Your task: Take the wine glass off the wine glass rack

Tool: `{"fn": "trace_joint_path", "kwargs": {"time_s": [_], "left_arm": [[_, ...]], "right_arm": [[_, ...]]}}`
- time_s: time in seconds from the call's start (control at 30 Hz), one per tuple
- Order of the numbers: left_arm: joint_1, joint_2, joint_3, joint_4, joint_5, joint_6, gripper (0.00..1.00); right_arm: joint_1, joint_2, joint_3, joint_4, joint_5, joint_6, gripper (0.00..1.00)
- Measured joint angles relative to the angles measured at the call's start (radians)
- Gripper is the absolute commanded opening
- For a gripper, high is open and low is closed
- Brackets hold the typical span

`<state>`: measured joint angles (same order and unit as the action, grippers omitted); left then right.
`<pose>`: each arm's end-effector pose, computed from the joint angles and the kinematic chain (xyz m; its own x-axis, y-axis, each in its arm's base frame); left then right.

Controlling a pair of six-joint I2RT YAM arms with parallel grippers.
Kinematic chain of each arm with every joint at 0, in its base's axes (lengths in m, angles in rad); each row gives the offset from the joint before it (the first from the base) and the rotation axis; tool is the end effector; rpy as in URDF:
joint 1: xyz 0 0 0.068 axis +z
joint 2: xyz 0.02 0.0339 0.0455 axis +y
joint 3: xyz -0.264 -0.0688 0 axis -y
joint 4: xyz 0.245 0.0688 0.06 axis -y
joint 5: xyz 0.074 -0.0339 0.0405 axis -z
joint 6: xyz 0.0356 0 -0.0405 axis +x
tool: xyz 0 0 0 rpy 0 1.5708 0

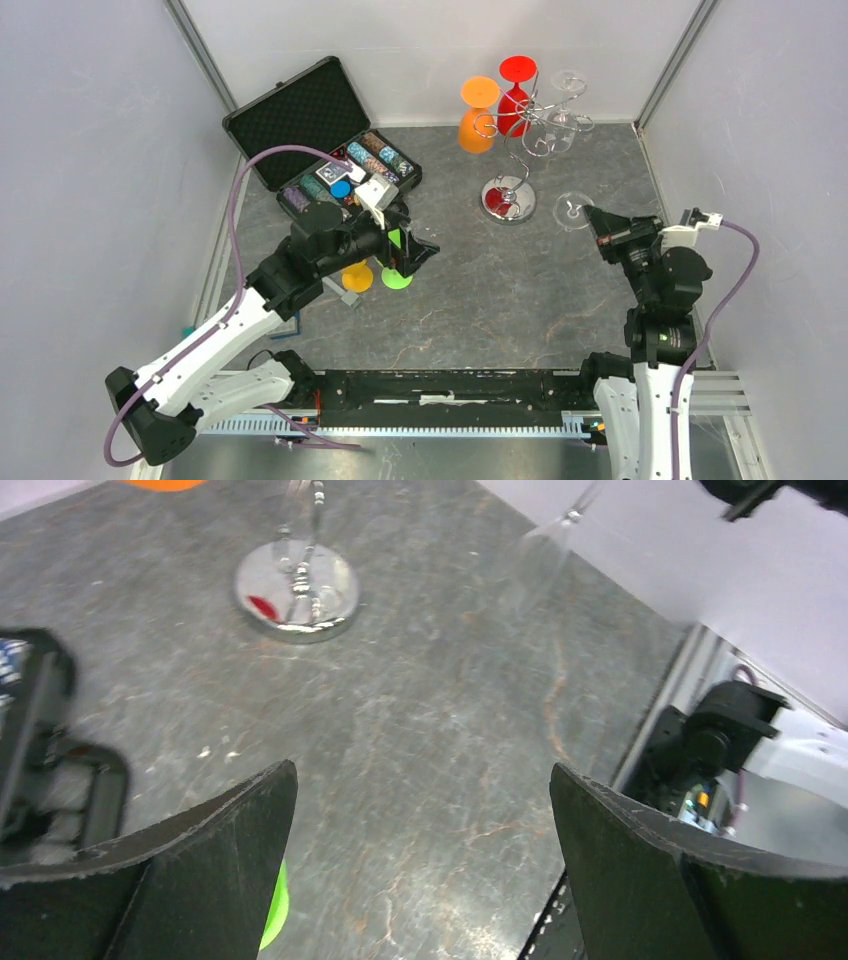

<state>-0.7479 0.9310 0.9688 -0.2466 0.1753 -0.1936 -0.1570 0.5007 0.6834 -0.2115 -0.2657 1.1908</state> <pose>0.1509 -0.1485 0.3719 -0.3020 0.0218 -0.9530 0.7507 0.6217 -0.2237 0.1266 -0.0106 0.3406 -0.1112 0.9248 -0.3637 -0.0138 0.3645 0.9311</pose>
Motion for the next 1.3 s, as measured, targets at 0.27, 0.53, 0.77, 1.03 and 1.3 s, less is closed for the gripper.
{"fn": "trace_joint_path", "kwargs": {"time_s": [0.27, 0.53, 0.77, 1.03, 1.3], "left_arm": [[-0.032, 0.095, -0.099, 0.324, 0.256, -0.013, 0.97], [-0.082, 0.366, -0.084, 0.578, 0.459, 0.106, 0.90], [-0.086, 0.615, 0.093, 0.701, 0.600, 0.202, 0.68], [-0.109, 0.702, 0.165, 0.813, 0.674, 0.211, 0.63], [-0.145, 0.764, 0.208, 0.864, 0.690, 0.203, 0.49]], "right_arm": [[0.002, -0.048, -0.060, 0.028, -0.220, 0.105, 0.00], [0.019, -0.077, -0.118, 0.168, -0.365, 0.208, 0.00], [0.044, -0.054, -0.156, 0.292, -0.431, 0.267, 0.00], [0.048, -0.034, -0.176, 0.362, -0.450, 0.319, 0.00], [0.049, -0.034, -0.176, 0.402, -0.458, 0.351, 0.00]]}}
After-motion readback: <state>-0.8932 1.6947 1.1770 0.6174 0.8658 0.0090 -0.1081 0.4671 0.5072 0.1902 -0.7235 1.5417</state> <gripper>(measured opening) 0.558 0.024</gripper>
